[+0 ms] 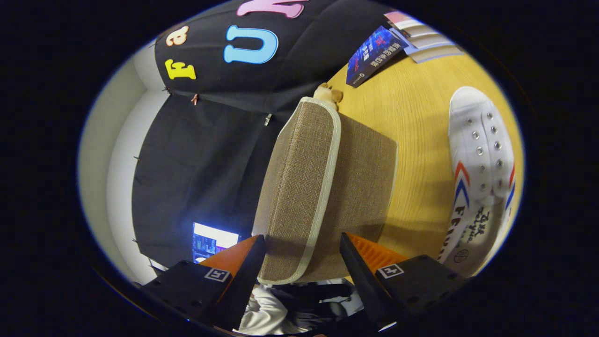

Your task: Open the storage box then place both shoes into the box .Put the left shoe in first, then the right shoe, with the right side of both shoes facing outward in a uniform manner.

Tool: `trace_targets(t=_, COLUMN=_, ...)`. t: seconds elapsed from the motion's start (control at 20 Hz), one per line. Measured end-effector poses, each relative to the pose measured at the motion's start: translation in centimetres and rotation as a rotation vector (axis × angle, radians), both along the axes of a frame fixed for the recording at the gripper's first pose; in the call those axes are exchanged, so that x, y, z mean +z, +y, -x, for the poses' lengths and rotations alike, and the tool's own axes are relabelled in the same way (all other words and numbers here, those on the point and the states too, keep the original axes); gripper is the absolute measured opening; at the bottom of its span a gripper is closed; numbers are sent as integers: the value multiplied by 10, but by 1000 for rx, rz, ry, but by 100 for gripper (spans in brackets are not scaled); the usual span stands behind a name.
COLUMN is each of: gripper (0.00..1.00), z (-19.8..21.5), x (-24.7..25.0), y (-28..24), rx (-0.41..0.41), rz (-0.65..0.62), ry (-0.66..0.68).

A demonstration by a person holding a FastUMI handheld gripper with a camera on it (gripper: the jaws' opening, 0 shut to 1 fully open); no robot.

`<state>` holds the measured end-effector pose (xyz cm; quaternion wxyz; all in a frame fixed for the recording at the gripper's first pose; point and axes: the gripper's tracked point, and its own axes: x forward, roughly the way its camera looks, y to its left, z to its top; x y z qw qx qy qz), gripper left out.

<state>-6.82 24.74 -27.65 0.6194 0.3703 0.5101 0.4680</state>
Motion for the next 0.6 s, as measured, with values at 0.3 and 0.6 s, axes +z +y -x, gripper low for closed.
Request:
trace_targets(t=0.3, gripper=98, z=-5, x=9, y=15, rx=-4, rz=-128, ry=171)
trace_targets(t=0.6, gripper=84, z=-7, x=11, y=20, rx=-15, rz=-172, ry=256)
